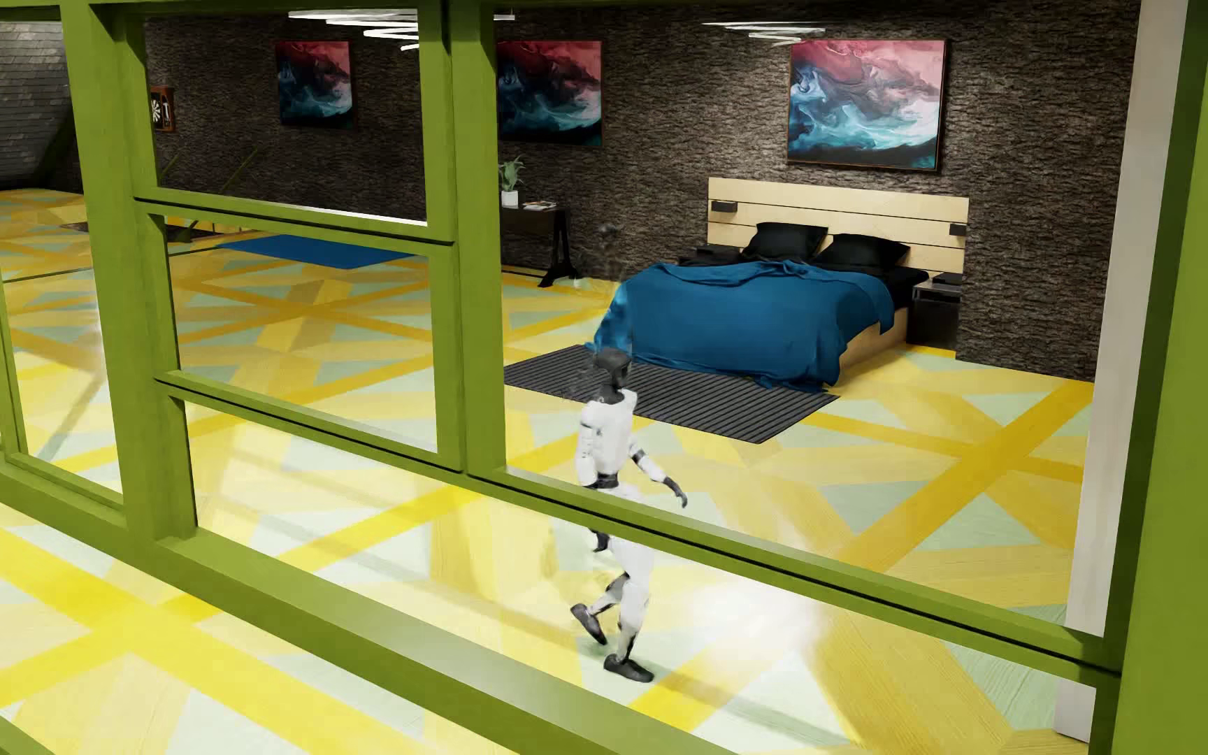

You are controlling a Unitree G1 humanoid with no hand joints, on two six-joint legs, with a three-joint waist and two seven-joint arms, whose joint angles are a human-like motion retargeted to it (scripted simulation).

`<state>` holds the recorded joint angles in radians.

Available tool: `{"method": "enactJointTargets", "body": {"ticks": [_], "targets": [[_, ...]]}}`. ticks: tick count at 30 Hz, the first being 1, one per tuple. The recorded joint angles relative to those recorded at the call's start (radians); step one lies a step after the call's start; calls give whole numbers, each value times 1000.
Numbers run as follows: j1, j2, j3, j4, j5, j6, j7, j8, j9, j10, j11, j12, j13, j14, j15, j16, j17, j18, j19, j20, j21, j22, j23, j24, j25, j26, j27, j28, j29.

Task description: Move towards bed

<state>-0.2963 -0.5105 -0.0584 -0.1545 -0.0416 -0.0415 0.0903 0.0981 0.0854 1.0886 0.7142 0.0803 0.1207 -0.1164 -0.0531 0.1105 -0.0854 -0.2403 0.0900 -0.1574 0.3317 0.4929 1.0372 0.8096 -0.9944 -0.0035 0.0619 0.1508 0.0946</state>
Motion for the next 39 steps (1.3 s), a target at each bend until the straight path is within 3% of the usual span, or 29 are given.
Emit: {"method": "enactJointTargets", "body": {"ticks": [1, 2, 3, 4, 5, 7, 8, 9, 11, 13, 14, 15, 17, 18, 19, 21, 22, 24, 25, 26, 27, 29, 31, 33, 35, 36, 37, 38, 39], "targets": [[-58, 18, -9, 82, 1, 16, 31, -40, 1, 88, 9, 4, -51, -8, -18, 6, -18, -4, -4, 5, 34, 20, 28, 1, -48, 34, 10, 14, 28], [-99, 47, -11, 187, 5, 30, 63, -61, -1, 99, -11, 5, -103, -25, -19, 13, -37, 27, -6, -2, 35, 56, 39, 4, -82, 62, 41, 12, 26], [-120, 81, -9, 289, 12, 43, 121, -69, -4, 33, -45, 3, -149, -38, -6, 23, -49, 112, -4, -17, -8, 106, 24, 12, -82, 78, 89, -11, -18], [-123, 112, -4, 358, 18, 52, 175, -67, -8, -102, -83, 1, -182, -60, 14, 37, -51, 185, 1, -31, -92, 160, -18, 22, -38, 88, 125, -45, -91], [-113, 140, 4, 389, 26, 57, 211, -57, -11, -286, -119, 6, -212, -60, 33, 49, -44, 216, 5, -38, -188, 208, -76, 32, 41, 102, 122, -79, -165], [-93, 174, 18, 363, 45, 55, 159, -9, -13, -631, -167, 23, -285, 114, 42, 60, -49, 189, 16, -23, -271, 271, -201, 43, 187, 140, 38, -121, -232], [-90, 176, 19, 363, 56, 51, 142, 21, -12, -670, -166, 40, -328, 151, 25, 60, -75, 185, 22, -5, -243, 282, -265, 39, 206, 151, -3, -109, -245], [-95, 166, 17, 378, 67, 47, 165, 46, -10, -645, -152, 59, -368, 116, 7, 54, -107, 200, 28, 16, -202, 286, -333, 26, 194, 156, -27, -75, -265], [-109, 144, 17, 401, 69, 32, 220, 59, -9, -604, -133, 82, -397, 91, -23, 50, -117, 224, 15, 30, -184, 308, -467, -4, 180, 154, -30, -28, -334], [-95, 146, 25, 401, 33, 15, 252, -10, -15, -610, -97, 79, -350, 108, -89, 83, -52, 223, 18, -14, -212, 329, -562, 15, 268, 155, -24, -72, -392], [-86, 154, 28, 396, 20, 9, 259, -41, -18, -618, -55, 74, -319, 120, -118, 97, -33, 220, 22, -26, -193, 323, -583, 24, 303, 156, -36, -81, -385], [-78, 163, 30, 391, 20, 3, 260, -48, -22, -622, 0, 73, -291, 131, -137, 100, -38, 218, 20, -19, -147, 306, -584, 16, 290, 159, -58, -66, -340], [-73, 191, 31, 377, 45, -5, 250, -7, -27, -615, 99, 78, -241, 148, -158, 77, -60, 215, 23, 30, -78, 251, -520, -43, 148, 163, -105, -8, -183], [-79, 212, 31, 367, 65, -8, 237, 34, -29, -600, 128, 80, -214, 152, -172, 63, -43, 216, 33, 50, -97, 219, -458, -75, 91, 158, -94, 17, -121], [-92, 237, 31, 358, 92, -8, 218, 87, -30, -578, 141, 78, -186, 155, -183, 53, -7, 217, 45, 61, -149, 187, -380, -99, 76, 151, -45, 35, -102], [-136, 295, 34, 343, 148, -1, 170, 202, -26, -516, 116, 74, -155, 159, -187, 40, 58, 221, 54, 67, -256, 116, -189, -121, 110, 135, 74, 53, -144], [-164, 317, 39, 333, 167, 6, 141, 239, -20, -494, 83, 74, -151, 169, -186, 36, 65, 227, 33, 68, -256, 76, -81, -123, 99, 113, 103, 59, -127], [-211, 309, 59, 290, 137, 27, 82, 168, -5, -554, 6, 70, -167, 244, -232, 25, 42, 224, -32, 51, -159, -29, 115, -109, -4, 56, 72, 63, 33], [-230, 280, 69, 258, 108, 39, 47, 97, 1, -647, -36, 64, -182, 326, -240, 22, 33, 185, -40, 34, -111, -78, 182, -83, -54, 29, 40, 58, 119], [-250, 246, 75, 219, 83, 50, 13, 34, 4, -744, -75, 60, -198, 399, -228, 19, 28, 83, -37, 14, -77, -118, 225, -43, -93, 12, 23, 43, 179], [-271, 212, 78, 183, 55, 62, 3, -32, 5, -777, -103, 61, -215, 387, -206, 17, 25, -3, -30, -6, -51, -149, 244, 3, -127, 5, 19, 17, 203], [-288, 172, 86, 236, -14, 78, 102, -152, 4, -568, -155, 84, -247, 179, -150, 11, 8, 33, -14, -34, 10, -180, 225, 53, -212, -9, 28, -46, 141], [-211, 173, 103, 387, -62, 87, 285, -248, -8, -324, -231, 134, -286, -3, -79, 17, -9, 173, 11, -9, 90, -163, 152, 31, -323, 2, 38, -66, 13], [-105, 192, 120, 504, -102, 90, 314, -339, -29, -200, -312, 181, -315, -98, -11, 24, -21, 241, 44, 62, 78, -104, 8, -6, -352, 64, 28, -10, -116], [-19, 212, 119, 646, -158, 92, 351, -462, -53, -173, -365, 184, -315, -178, 42, 26, -31, 259, 88, 155, -4, -5, -200, -54, -322, 161, -5, 60, -253], [24, 219, 110, 743, -197, 95, 441, -533, -65, -186, -377, 171, -303, -221, 64, 38, -42, 272, 111, 187, -60, 47, -312, -61, -288, 213, -19, 74, -321], [70, 227, 99, 833, -248, 98, 585, -610, -75, -211, -383, 157, -288, -256, 85, 54, -48, 294, 132, 191, -131, 79, -409, -37, -219, 258, -24, 62, -381], [107, 246, 89, 877, -314, 98, 727, -692, -84, -244, -383, 142, -265, -273, 93, 69, -57, 290, 150, 165, -210, 85, -486, 7, -109, 277, -25, 29, -426], [103, 273, 88, 847, -399, 92, 766, -765, -88, -268, -367, 123, -230, -285, 70, 78, -78, 185, 151, 121, -286, 73, -543, 45, 23, 255, -24, -14, -452]]}}
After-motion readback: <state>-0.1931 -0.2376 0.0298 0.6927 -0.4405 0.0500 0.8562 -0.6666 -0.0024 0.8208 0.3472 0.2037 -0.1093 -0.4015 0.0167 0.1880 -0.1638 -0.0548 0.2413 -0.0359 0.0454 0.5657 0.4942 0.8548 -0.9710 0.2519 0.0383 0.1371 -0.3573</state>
